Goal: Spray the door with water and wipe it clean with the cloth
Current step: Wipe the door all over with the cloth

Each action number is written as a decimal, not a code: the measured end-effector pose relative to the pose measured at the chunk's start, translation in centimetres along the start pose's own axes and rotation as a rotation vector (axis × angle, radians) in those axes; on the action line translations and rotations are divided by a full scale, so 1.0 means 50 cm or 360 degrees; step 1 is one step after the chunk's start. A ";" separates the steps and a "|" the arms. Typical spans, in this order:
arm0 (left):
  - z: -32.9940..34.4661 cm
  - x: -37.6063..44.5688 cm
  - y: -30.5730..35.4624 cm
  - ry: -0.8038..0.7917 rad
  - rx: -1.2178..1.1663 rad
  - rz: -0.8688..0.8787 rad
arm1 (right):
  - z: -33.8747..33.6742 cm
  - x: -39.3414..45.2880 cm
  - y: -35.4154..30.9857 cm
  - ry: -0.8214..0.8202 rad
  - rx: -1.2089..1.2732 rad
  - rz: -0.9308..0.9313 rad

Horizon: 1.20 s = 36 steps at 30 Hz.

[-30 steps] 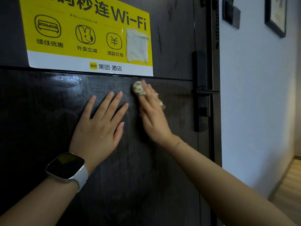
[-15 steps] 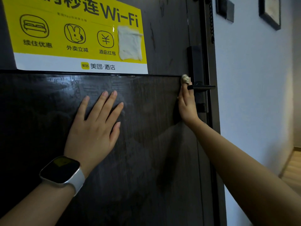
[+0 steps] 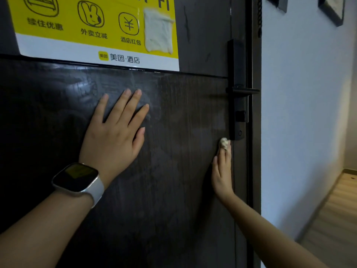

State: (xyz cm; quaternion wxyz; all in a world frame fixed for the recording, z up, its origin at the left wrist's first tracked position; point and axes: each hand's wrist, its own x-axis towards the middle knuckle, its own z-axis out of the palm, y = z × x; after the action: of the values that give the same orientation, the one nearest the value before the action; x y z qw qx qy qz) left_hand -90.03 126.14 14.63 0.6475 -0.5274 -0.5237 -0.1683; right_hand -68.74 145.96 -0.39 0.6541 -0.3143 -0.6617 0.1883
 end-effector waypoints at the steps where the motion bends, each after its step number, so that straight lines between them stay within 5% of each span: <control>1: 0.001 0.000 0.000 0.0001 -0.0006 0.0001 | 0.001 0.025 -0.023 -0.0008 -0.0020 -0.0062; 8: 0.002 -0.003 -0.004 -0.0001 -0.0006 0.0017 | -0.005 0.184 -0.124 0.0091 -0.0116 -0.0393; 12: -0.001 -0.004 -0.002 -0.0037 -0.0001 0.0036 | 0.044 0.037 -0.102 0.0083 -0.0088 -0.0517; 19: -0.006 -0.002 -0.005 -0.0097 -0.0034 0.0097 | 0.118 -0.285 -0.011 -0.0477 -0.0273 -0.0990; 30: -0.021 -0.003 -0.014 -0.0116 -0.0143 0.0161 | 0.094 0.028 -0.267 -0.0279 -0.0147 -0.0970; 36: -0.045 -0.103 0.017 -0.0080 -0.0318 0.0196 | 0.122 -0.201 -0.087 -0.0537 -0.0256 -0.1211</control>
State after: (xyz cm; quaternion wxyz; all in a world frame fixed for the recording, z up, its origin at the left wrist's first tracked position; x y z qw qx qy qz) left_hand -90.29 122.81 10.01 0.5874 -0.6246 -0.4871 -0.1663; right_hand -75.99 137.11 -5.45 0.5328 -0.0624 -0.8410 -0.0700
